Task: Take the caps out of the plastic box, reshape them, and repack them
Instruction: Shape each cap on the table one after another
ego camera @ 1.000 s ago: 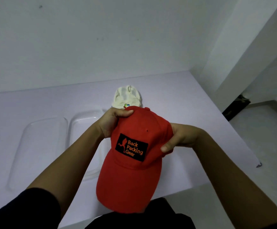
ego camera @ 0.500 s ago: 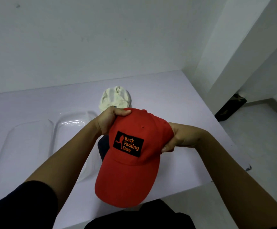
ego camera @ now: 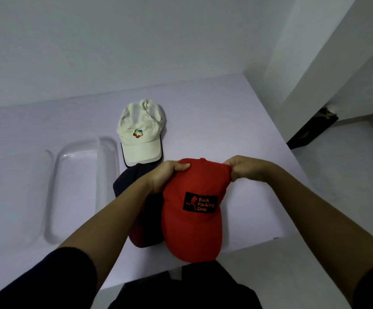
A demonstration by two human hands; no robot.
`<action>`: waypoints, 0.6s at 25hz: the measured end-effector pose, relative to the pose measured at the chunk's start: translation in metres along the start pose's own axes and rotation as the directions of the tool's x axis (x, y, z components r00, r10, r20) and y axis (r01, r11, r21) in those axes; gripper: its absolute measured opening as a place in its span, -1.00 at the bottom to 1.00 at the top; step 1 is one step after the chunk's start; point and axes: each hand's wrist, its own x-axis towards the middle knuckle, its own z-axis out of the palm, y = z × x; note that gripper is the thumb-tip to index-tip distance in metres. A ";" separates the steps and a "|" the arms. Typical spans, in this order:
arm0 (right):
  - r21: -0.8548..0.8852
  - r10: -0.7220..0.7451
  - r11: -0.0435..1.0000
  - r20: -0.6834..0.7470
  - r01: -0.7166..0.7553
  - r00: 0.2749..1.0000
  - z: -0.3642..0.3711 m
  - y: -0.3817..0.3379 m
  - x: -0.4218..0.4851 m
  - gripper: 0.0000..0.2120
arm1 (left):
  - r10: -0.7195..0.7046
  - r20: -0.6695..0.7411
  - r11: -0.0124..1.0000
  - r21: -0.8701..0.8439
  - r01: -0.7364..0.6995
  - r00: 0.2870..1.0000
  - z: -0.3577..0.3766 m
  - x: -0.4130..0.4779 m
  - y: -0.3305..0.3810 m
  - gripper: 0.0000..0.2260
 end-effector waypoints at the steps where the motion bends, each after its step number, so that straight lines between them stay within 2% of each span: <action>1: -0.022 0.022 1.000 -0.022 -0.022 1.000 -0.006 0.004 0.009 -0.77 | 0.000 -0.027 1.000 -0.018 0.000 1.000 0.001 0.012 -0.007 -0.78; 3: -0.053 0.052 0.997 -0.061 -0.056 0.997 -0.019 0.015 0.033 -0.77 | 0.008 -0.076 1.000 -0.021 -0.010 0.997 0.003 0.034 -0.017 -0.77; 6: -0.140 0.069 0.987 -0.094 -0.081 0.993 -0.034 0.027 0.061 -0.76 | 0.031 -0.133 0.998 0.062 -0.023 0.991 0.005 0.057 -0.028 -0.76; 8: -0.204 0.054 0.977 -0.067 -0.066 0.996 -0.042 0.028 0.071 -0.79 | 0.119 -0.211 0.965 0.254 -0.064 0.970 0.005 0.065 -0.026 -0.82; 10: -0.202 0.051 0.978 -0.010 -0.052 0.999 -0.049 0.030 0.075 -0.94 | 0.243 -0.276 0.817 0.575 -0.044 0.930 -0.004 0.065 -0.017 -0.80; 12: -0.182 0.077 0.981 0.071 -0.062 0.995 -0.058 0.037 0.076 -0.85 | 0.314 -0.227 0.564 0.826 0.011 0.922 -0.016 0.060 -0.004 -0.76; 14: -0.183 0.066 0.982 0.135 -0.041 0.989 -0.066 0.046 0.080 -0.82 | 0.258 -0.177 0.364 0.928 0.074 0.950 -0.026 0.055 0.010 -0.75; 15: -0.184 0.041 0.983 0.166 -0.010 0.985 -0.069 0.048 0.080 -0.83 | 0.206 -0.188 0.342 0.933 0.109 0.960 -0.029 0.054 0.013 -0.73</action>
